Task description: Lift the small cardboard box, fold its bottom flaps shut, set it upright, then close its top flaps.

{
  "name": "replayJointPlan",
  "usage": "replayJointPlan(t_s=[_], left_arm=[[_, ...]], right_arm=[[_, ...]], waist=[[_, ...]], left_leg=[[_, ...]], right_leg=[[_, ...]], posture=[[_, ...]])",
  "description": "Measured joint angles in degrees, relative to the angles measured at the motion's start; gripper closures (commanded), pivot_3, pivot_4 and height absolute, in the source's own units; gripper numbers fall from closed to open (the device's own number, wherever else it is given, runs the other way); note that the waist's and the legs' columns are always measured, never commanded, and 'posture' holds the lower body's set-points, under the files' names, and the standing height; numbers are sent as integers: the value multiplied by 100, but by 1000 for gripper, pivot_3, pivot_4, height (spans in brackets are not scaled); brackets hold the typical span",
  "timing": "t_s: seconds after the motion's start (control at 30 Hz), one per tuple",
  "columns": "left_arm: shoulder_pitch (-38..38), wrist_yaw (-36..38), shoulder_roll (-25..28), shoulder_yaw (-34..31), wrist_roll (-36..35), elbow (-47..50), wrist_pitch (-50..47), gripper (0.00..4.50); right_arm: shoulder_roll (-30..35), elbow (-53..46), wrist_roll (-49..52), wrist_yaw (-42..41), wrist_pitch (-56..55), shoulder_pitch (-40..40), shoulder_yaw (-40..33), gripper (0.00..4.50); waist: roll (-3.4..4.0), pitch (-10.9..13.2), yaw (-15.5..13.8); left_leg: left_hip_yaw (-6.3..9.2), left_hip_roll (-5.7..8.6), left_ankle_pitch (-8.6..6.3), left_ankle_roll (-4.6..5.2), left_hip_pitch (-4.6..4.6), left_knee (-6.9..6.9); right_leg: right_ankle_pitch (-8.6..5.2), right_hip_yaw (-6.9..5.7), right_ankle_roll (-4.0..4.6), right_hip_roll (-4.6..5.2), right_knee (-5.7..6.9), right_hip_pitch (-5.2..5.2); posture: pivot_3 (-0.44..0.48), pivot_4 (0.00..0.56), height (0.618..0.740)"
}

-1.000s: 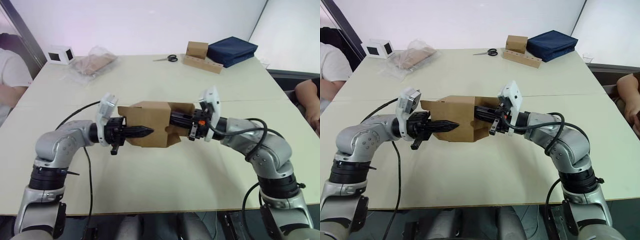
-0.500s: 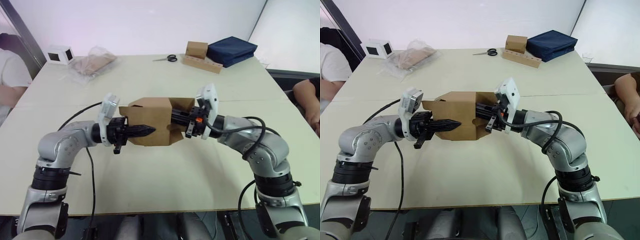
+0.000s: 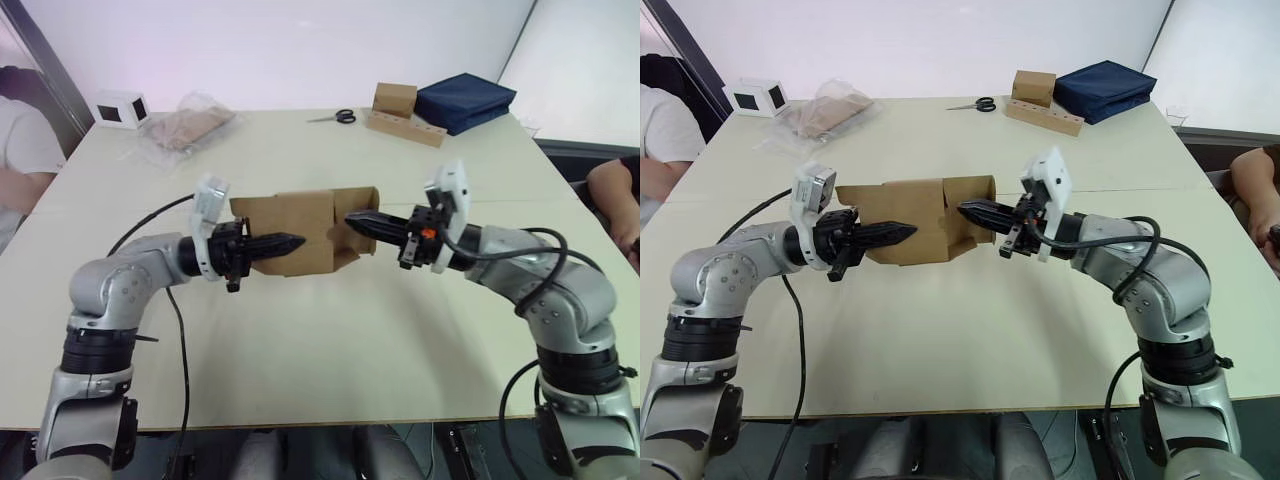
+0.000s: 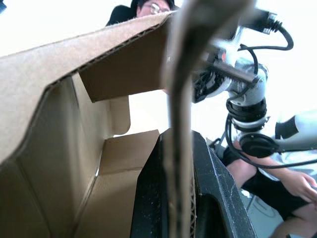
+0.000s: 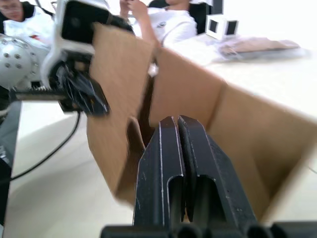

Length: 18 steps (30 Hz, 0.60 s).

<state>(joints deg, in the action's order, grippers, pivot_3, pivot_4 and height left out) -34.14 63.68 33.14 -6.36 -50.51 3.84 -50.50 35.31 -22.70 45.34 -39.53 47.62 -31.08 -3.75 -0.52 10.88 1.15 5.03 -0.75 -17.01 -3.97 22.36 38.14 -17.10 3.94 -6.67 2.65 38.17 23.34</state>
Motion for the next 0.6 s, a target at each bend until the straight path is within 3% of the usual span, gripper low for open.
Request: replayJointPlan(t_s=[0.27, 0.6], left_arm=[[-121, -162, -4, -179, -208, -108, -165, 4500], [-176, -127, 4, -181, -493, -142, -422, 4500]], right_arm=[[559, -541, 403, -57, 288, 1133, -706, 4442], [90, -751, 368, 343, 152, 1514, -384, 4442]], waist=[[-1, 0, -4], [-1, 1, 6]], left_leg=[[1, 0, 0, 0, 1, -2], [0, 0, 0, 0, 0, -2]], right_leg=[[0, 0, 0, -2, -1, 0], [0, 1, 0, -1, -1, 0]], posture=[[0, 150, 740], [0, 150, 740]])
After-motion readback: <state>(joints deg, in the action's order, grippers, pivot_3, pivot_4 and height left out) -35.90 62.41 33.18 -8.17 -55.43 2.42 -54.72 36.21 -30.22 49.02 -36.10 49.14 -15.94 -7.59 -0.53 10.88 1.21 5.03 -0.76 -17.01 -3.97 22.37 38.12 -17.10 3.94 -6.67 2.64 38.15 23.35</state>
